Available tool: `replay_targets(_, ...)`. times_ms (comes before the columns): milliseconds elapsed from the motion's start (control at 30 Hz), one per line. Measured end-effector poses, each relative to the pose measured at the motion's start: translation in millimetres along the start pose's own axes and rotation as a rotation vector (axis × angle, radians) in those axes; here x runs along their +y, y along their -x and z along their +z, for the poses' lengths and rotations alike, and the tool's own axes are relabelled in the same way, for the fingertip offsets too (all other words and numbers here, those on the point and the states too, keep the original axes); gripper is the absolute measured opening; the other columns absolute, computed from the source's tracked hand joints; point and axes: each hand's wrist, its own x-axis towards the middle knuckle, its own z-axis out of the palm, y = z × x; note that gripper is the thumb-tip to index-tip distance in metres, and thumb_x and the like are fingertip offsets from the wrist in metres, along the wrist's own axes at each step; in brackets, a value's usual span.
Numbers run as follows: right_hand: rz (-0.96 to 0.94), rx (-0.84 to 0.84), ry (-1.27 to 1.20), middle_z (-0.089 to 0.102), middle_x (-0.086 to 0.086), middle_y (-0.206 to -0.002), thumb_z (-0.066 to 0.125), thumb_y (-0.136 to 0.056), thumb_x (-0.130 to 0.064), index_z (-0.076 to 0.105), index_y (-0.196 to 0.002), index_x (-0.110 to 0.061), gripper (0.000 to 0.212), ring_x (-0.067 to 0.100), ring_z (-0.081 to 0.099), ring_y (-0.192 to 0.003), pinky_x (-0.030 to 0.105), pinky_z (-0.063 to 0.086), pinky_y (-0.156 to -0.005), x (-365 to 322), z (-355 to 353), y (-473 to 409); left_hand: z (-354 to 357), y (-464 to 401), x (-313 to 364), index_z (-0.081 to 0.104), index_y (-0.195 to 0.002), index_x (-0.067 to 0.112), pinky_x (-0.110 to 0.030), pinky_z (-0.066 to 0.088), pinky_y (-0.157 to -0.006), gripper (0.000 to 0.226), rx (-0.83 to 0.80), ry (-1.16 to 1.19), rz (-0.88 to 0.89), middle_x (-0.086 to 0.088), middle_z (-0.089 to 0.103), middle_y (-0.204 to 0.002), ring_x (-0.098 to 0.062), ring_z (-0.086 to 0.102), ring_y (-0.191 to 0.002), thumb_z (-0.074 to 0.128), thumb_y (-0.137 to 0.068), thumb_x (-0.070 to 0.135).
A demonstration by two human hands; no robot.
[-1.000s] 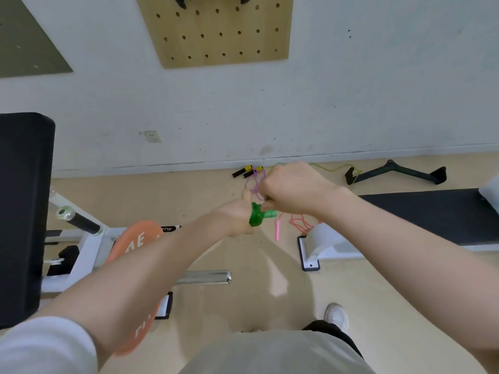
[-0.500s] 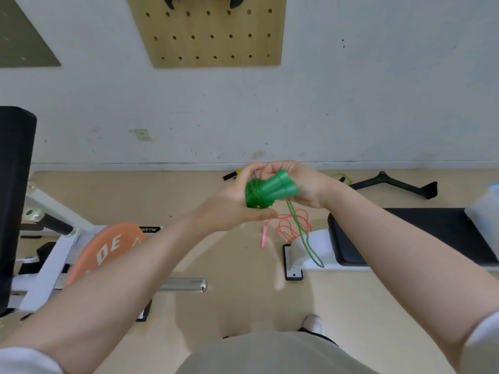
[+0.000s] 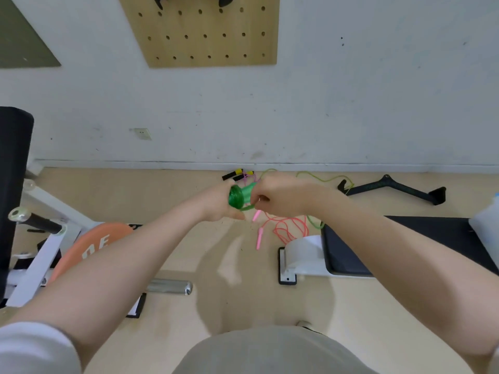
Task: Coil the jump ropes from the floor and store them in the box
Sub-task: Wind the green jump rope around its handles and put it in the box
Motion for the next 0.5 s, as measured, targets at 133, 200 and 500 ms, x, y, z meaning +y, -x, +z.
replay_targets(133,-0.035,-0.02,-0.052,0.045,-0.002,-0.054,0.054,-0.084,-0.012,0.051,-0.062,-0.014,0.022,0.009,0.039,-0.05,0.013,0.03,-0.045,15.9,-34.2,11.3,22.6,4.2,39.2,0.051,-0.096,0.019,-0.018,0.035,-0.053,0.025,-0.111,-0.124,0.181,0.011,0.047,-0.073,-0.009,0.045,-0.067,0.071,-0.08,0.021)
replay_targets(200,-0.019,0.006,-0.211,0.055,0.0,-0.053,0.058,-0.085,-0.015,0.058,-0.066,-0.01,0.02,0.003,0.045,-0.041,0.009,0.033,-0.043,30.3,-45.6,16.6,33.7,3.1,54.0,0.055,-0.096,0.01,-0.024,0.038,-0.06,0.031,-0.103,-0.173,0.263,0.004,0.053,-0.075,-0.013,0.048,-0.066,0.07,-0.078,0.03)
replay_targets(500,0.135,0.21,-1.595,0.039,-0.007,-0.039,0.038,-0.096,-0.011,0.046,-0.065,-0.012,0.032,0.004,0.035,-0.032,0.013,0.026,-0.035,81.1,-21.6,25.6,36.2,-2.3,90.2,0.043,-0.107,0.024,-0.028,0.044,-0.069,0.052,0.229,0.321,0.263,0.013,0.054,-0.082,-0.011,0.053,-0.074,0.078,-0.07,0.034)
